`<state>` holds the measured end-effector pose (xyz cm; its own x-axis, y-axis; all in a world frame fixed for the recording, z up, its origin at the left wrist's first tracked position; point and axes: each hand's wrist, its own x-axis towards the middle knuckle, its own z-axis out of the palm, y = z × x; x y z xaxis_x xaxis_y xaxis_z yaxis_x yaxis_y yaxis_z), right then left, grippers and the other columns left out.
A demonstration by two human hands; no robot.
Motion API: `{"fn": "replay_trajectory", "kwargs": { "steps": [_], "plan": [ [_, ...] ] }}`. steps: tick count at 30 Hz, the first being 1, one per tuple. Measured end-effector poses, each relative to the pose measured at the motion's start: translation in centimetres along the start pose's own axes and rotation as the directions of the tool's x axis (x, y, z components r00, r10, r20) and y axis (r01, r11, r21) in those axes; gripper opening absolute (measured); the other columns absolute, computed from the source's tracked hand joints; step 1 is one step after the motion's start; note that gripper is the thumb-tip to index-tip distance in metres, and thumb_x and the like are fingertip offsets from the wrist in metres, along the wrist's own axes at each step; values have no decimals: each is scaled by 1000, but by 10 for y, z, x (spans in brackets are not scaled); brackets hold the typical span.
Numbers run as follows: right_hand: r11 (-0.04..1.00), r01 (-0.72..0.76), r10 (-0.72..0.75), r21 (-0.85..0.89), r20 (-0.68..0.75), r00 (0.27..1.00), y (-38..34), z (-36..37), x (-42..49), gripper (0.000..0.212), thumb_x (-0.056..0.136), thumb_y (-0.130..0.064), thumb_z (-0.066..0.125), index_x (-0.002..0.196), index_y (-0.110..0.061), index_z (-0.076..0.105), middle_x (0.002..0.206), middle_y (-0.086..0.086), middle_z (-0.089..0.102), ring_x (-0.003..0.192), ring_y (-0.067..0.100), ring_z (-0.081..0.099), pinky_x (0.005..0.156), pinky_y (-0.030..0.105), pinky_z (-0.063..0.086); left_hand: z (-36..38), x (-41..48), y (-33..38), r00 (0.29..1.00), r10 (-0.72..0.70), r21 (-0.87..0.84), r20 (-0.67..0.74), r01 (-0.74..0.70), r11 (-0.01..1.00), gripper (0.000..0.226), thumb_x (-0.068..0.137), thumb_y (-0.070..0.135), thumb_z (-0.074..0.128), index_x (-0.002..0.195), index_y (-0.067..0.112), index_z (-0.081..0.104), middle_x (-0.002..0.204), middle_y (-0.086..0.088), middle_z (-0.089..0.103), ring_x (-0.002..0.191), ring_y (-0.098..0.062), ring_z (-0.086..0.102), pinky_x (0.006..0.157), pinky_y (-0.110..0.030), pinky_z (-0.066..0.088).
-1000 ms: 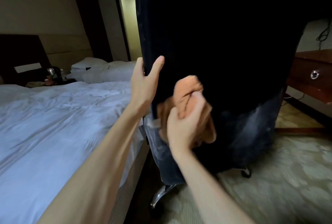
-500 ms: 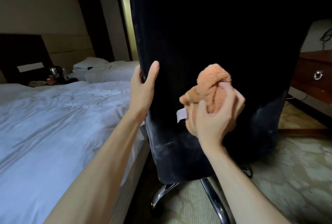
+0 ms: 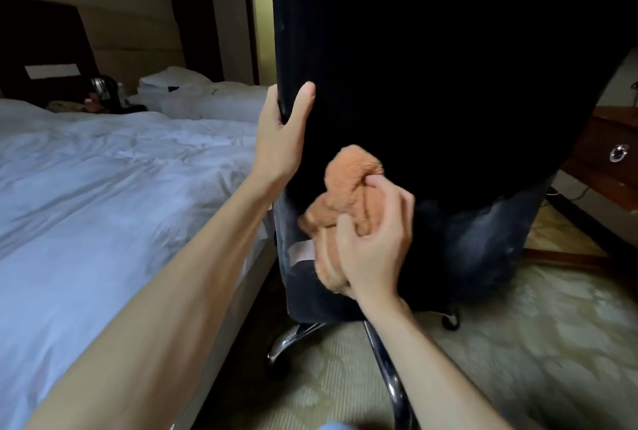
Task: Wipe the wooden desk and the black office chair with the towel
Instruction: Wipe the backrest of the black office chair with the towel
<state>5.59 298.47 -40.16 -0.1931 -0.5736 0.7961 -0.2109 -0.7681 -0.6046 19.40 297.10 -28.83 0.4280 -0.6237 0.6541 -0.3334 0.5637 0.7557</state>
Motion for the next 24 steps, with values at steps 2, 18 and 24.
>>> {"fn": "replay_trajectory", "kwargs": {
  "steps": [2,18,24],
  "plan": [
    [995,55,-58,-80,-39,998,14,-17,13,54,68,-2,67,121,-15,64,120,5,55,114,29,59,99,30,46,1,-4,-8,999,40,0,-32,-40,999,15,104,40,56,109,27,63,107,8,71,103,-3,67,89,-24,53],
    [771,535,-476,-344,246,844,14,27,4,52,78,-18,72,128,-27,59,121,15,63,103,36,59,87,49,48,-65,-27,-58,872,-332,74,359,329,942,64,97,65,53,111,6,72,105,-14,73,98,-21,68,96,-41,54],
    [571,682,-450,-457,521,725,54,47,-44,37,82,-20,71,118,-29,71,116,11,66,99,34,57,80,49,47,-40,-13,-55,957,-153,254,247,88,963,58,92,79,45,99,24,65,94,8,73,100,-17,69,97,-49,53]
  ]
}}
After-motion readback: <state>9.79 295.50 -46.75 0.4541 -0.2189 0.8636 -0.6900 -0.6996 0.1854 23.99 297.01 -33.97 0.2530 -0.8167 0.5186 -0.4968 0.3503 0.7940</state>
